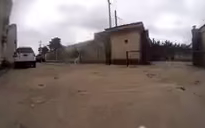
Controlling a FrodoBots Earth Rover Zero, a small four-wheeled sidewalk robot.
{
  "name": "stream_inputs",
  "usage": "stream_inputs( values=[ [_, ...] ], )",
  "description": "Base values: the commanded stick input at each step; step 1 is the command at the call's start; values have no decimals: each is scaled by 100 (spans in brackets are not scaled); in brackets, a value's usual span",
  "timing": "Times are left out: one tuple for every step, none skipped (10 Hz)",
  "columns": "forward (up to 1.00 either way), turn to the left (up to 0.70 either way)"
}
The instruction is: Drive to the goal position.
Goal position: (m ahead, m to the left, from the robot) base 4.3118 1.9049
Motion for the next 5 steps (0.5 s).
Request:
stream_inputs(
  values=[
    [30,0],
    [30,0],
    [30,0],
    [30,0],
    [30,0]
  ],
)
